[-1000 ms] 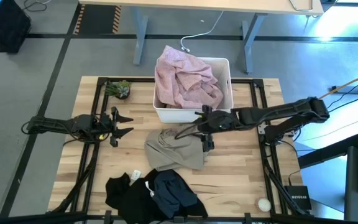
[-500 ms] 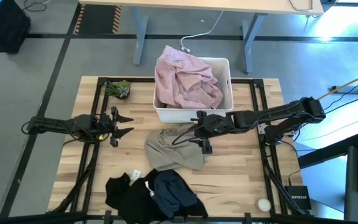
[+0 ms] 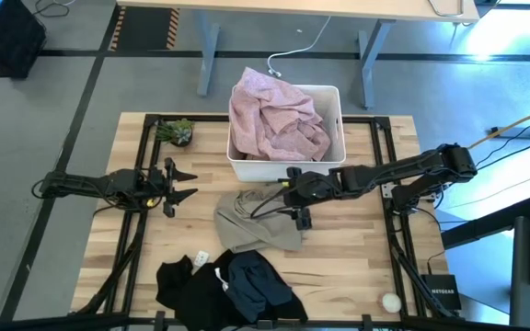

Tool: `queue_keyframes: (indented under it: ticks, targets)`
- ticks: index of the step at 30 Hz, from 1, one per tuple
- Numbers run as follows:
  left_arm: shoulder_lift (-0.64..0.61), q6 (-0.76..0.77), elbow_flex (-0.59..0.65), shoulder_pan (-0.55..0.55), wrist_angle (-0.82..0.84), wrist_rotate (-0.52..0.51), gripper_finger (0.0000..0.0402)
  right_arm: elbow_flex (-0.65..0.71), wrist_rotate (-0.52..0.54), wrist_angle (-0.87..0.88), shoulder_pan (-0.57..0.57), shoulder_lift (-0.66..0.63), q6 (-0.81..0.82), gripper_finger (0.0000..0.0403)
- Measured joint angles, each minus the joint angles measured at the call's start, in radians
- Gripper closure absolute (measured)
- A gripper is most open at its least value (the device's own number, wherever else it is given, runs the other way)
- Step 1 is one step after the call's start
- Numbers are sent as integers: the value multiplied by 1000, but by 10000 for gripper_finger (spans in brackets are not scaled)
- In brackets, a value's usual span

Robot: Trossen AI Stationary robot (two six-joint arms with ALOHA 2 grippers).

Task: Sort clothes
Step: Put the gray shorts into the white laundry bin

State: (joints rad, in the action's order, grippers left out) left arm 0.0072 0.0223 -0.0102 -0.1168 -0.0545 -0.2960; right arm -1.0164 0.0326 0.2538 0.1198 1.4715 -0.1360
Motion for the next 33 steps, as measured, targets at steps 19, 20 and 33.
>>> queue_keyframes:
  ticks: [19,20,33]
  targets:
    - [0,-4,0,0,-1,0,204,-49,17,-146,282,54,-284,155]
    - [0,-4,0,0,-1,0,204,-50,19,-162,291,71,-296,155]
    - [0,-25,0,0,-1,0,204,-49,285,-248,195,349,-333,155]
